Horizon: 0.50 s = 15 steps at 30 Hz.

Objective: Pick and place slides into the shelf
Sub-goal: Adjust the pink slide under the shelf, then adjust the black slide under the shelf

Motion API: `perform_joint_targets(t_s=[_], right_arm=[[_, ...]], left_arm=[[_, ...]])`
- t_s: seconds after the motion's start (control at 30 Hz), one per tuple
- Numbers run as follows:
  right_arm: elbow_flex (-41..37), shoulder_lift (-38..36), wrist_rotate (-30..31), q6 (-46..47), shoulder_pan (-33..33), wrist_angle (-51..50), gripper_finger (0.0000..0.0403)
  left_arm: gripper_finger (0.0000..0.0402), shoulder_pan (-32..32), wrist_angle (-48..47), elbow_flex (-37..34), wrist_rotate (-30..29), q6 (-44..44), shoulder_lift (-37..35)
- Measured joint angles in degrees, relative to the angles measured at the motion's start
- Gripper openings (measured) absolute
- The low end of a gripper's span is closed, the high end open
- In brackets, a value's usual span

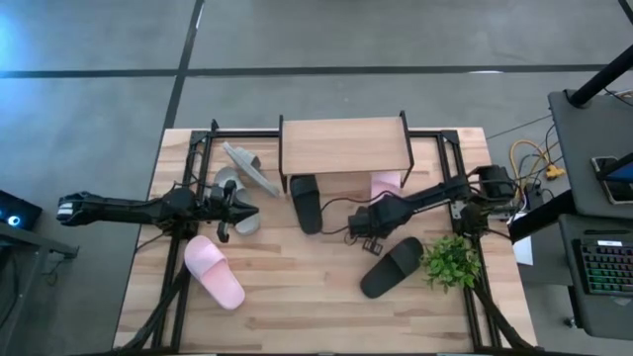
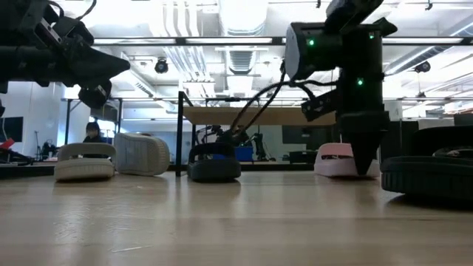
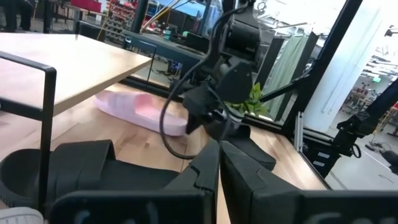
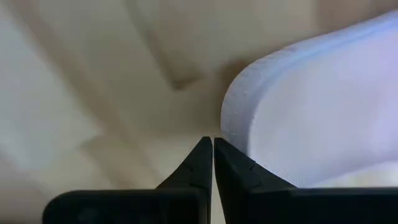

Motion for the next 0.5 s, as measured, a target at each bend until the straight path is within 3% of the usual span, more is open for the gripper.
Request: perform_joint_targets(t_s=[0.27,0.5], right_arm=[[1.3,-2.5,1.4,1.4,-0.6,-2.8,0.0009],[4.3,-3.7,-18.0,-2.4,-0.5,16.4,0.0009]], left_arm=[[0.0000,0.0,0.0,0.0,-0.1,-0.4,-0.2],[0.0000,0.0,0.1,0.0,-0.1,-0.9,-0.6]])
